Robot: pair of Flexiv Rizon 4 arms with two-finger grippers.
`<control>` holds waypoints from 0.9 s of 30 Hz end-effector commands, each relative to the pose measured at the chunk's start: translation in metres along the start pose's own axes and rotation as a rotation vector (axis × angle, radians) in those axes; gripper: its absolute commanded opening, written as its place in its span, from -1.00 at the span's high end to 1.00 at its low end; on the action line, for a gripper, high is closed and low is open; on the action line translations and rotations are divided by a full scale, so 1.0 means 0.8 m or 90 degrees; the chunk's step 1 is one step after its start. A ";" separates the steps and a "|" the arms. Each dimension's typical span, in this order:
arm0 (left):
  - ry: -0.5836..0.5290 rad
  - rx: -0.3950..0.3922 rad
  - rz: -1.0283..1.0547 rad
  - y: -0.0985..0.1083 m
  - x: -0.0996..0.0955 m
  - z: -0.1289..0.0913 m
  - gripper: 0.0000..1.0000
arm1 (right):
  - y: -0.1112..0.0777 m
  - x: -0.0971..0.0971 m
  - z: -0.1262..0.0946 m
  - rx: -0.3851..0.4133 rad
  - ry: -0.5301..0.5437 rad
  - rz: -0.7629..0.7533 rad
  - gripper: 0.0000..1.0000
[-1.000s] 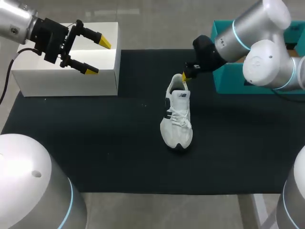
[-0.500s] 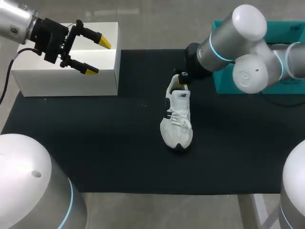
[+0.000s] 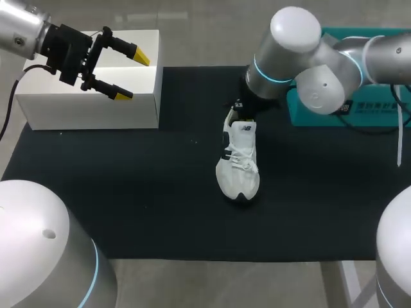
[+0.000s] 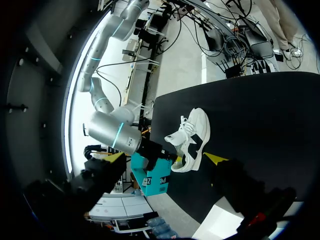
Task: Take the shoe out of the shoebox, open the shoe tongue, remove and reinsert the insole, then place the shoe into the shoebox
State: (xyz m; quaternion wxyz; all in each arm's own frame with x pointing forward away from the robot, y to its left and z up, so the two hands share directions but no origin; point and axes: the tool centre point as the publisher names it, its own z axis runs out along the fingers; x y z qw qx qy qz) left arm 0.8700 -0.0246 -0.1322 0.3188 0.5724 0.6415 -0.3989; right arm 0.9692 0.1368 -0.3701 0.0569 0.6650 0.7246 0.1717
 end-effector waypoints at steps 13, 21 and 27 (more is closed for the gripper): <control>0.002 0.001 0.000 0.001 0.000 0.000 -1.00 | 0.001 0.001 0.060 0.027 -0.083 -0.007 1.00; 0.002 0.001 0.000 0.001 0.000 0.000 -1.00 | -0.008 -0.003 0.061 0.038 -0.087 -0.003 1.00; 0.002 0.001 0.000 0.001 0.000 0.000 -1.00 | 0.000 0.001 0.029 0.006 -0.090 0.002 1.00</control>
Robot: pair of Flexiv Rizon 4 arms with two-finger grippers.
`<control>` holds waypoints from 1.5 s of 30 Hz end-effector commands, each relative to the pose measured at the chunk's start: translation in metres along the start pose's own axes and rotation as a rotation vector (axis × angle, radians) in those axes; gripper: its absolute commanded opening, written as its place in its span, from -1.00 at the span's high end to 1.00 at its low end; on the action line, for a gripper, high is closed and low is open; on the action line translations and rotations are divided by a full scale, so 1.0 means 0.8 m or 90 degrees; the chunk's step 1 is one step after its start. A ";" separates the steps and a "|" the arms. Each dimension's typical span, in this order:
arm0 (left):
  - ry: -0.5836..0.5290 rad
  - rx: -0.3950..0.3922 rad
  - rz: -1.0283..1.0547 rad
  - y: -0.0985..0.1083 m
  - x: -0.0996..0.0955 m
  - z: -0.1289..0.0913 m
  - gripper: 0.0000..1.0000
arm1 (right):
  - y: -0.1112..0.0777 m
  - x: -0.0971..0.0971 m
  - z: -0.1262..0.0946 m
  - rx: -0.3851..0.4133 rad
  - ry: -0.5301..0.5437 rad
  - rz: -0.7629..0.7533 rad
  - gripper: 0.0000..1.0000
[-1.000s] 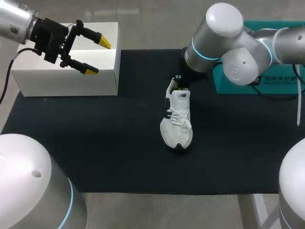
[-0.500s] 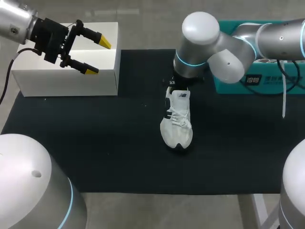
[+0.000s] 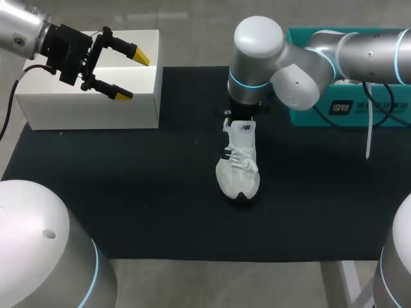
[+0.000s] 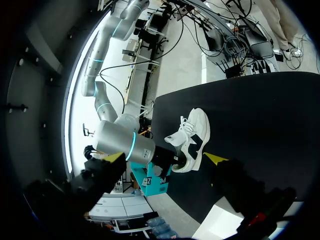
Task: Take the shoe out of the shoebox, open the shoe tongue, remove and reinsert the insole, then place the shoe into the shoebox
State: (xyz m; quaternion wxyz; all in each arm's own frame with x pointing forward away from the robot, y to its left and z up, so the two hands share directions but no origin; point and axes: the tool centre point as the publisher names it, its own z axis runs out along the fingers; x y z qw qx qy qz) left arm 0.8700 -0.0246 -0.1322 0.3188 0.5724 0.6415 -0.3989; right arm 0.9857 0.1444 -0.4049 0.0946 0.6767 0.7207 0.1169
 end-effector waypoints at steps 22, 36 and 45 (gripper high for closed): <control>0.002 0.001 0.000 0.001 0.000 0.000 -1.00 | -0.029 0.005 0.024 0.096 0.023 -0.001 1.00; 0.002 0.001 0.000 0.001 0.000 0.000 -1.00 | -0.033 0.002 -0.040 0.126 0.006 -0.039 1.00; 0.002 0.001 0.000 0.001 0.000 0.000 -1.00 | -0.035 -0.006 -0.045 0.226 0.125 -0.058 1.00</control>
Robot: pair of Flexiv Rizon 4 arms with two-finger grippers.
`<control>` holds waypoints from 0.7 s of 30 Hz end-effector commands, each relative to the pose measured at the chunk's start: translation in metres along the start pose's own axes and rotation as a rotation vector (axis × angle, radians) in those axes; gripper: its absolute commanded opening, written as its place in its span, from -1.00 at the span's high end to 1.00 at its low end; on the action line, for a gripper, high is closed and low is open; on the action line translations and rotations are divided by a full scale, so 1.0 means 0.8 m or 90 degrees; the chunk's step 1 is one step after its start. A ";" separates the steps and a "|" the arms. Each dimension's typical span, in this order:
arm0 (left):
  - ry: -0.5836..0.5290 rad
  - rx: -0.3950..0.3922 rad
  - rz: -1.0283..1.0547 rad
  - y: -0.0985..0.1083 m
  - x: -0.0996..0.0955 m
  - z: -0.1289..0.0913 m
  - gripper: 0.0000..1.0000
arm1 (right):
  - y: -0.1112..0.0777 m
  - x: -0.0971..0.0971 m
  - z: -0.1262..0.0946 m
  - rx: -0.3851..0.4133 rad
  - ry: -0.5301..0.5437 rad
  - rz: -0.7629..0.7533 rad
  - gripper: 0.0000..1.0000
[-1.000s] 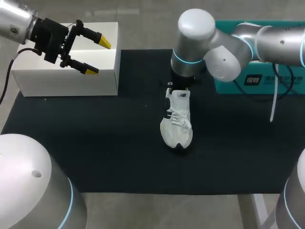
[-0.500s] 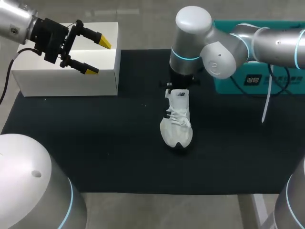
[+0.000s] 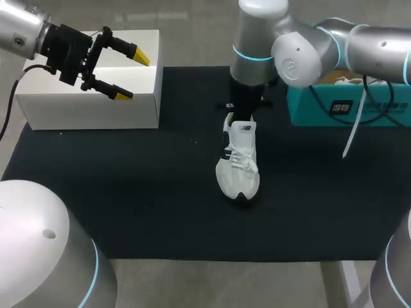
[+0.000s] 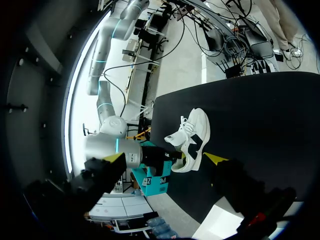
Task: Take the shoe out of the shoebox, open the shoe tongue, remove and reinsert the insole, then place the shoe into the shoebox
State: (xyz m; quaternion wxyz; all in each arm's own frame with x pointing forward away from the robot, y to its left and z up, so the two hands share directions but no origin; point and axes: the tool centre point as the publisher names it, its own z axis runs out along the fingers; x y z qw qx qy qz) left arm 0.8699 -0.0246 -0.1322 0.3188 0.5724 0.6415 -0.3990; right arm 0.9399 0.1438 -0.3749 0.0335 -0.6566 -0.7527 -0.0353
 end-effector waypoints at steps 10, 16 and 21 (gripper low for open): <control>0.002 0.001 0.000 0.001 0.000 0.000 -1.00 | 0.010 -0.011 0.004 0.037 0.068 -0.030 1.00; 0.002 0.001 0.000 0.001 0.000 0.000 -1.00 | 0.015 -0.013 -0.003 0.046 0.063 0.017 1.00; 0.002 0.001 0.000 0.001 0.000 0.000 -1.00 | 0.013 -0.011 -0.012 0.081 -0.038 0.074 1.00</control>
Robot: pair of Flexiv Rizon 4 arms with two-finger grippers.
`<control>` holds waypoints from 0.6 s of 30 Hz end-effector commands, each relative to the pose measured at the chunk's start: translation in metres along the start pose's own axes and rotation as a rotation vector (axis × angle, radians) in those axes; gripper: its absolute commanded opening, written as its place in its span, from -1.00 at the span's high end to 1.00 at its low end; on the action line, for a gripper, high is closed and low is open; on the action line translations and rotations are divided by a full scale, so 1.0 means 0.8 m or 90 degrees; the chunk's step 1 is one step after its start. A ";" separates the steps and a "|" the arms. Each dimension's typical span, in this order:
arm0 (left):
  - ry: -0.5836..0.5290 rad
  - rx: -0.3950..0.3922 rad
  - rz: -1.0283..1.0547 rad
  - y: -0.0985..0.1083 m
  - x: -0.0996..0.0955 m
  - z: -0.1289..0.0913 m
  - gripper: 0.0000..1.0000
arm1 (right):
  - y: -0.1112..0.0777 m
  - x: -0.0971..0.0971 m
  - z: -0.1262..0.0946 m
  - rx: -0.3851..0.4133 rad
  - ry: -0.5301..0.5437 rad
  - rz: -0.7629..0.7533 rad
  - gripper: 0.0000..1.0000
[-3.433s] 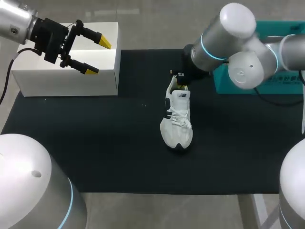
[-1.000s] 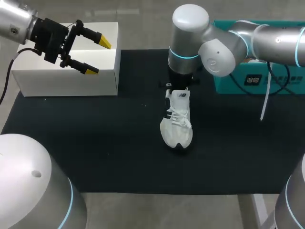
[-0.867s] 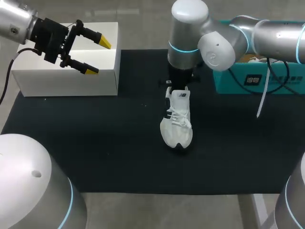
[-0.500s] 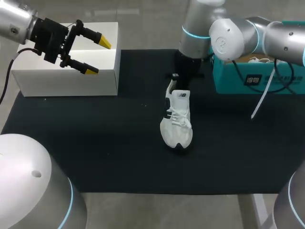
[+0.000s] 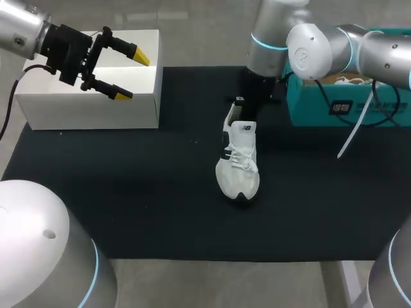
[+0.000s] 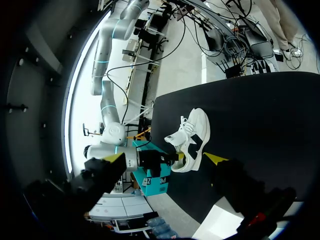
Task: Take the shoe out of the shoebox, open the shoe tongue, remove and reinsert the insole, then place the shoe into the shoebox
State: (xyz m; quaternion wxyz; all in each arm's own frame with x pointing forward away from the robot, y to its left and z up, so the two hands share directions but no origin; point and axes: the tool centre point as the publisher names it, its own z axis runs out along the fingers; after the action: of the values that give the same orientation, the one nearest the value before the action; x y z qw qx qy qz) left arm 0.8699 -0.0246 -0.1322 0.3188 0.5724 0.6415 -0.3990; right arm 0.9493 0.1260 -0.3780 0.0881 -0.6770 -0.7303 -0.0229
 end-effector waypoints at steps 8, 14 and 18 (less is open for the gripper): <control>0.002 0.001 0.000 0.001 0.000 0.000 -1.00 | -0.011 0.020 -0.019 0.018 -0.075 0.064 1.00; 0.002 0.001 0.000 0.001 0.000 0.000 -1.00 | -0.017 0.030 -0.017 0.018 -0.066 0.060 1.00; 0.002 0.001 0.000 0.001 0.000 0.000 -1.00 | -0.023 0.032 -0.013 0.031 -0.081 0.060 1.00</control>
State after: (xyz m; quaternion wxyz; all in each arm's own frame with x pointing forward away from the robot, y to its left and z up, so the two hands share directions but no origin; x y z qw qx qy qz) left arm 0.8700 -0.0246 -0.1322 0.3188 0.5724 0.6415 -0.3990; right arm 0.9321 0.1451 -0.3618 0.0608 -0.7085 -0.7022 0.0366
